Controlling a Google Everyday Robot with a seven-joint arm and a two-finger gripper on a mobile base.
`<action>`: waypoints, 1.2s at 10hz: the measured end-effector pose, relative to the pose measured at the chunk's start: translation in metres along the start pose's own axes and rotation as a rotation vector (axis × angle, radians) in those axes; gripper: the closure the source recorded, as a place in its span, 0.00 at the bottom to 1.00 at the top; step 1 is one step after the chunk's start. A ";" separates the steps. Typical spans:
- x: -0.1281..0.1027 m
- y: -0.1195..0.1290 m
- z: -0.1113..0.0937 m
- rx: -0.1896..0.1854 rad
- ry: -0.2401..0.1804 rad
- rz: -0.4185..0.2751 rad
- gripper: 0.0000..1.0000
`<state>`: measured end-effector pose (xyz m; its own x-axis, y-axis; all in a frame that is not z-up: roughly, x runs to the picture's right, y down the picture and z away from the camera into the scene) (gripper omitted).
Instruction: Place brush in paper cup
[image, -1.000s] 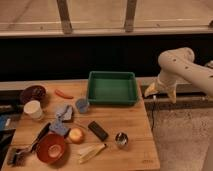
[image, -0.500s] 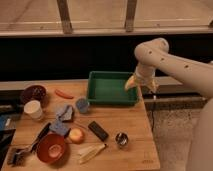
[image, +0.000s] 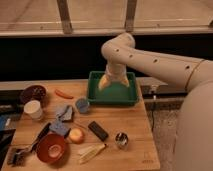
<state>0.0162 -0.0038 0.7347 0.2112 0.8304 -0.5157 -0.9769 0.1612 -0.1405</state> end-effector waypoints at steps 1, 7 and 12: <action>0.001 0.015 -0.001 -0.004 -0.006 -0.034 0.20; 0.003 0.009 -0.001 0.006 -0.004 -0.030 0.20; -0.005 0.091 0.003 0.023 -0.012 -0.237 0.20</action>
<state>-0.0736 0.0084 0.7275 0.4346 0.7742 -0.4601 -0.9005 0.3648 -0.2368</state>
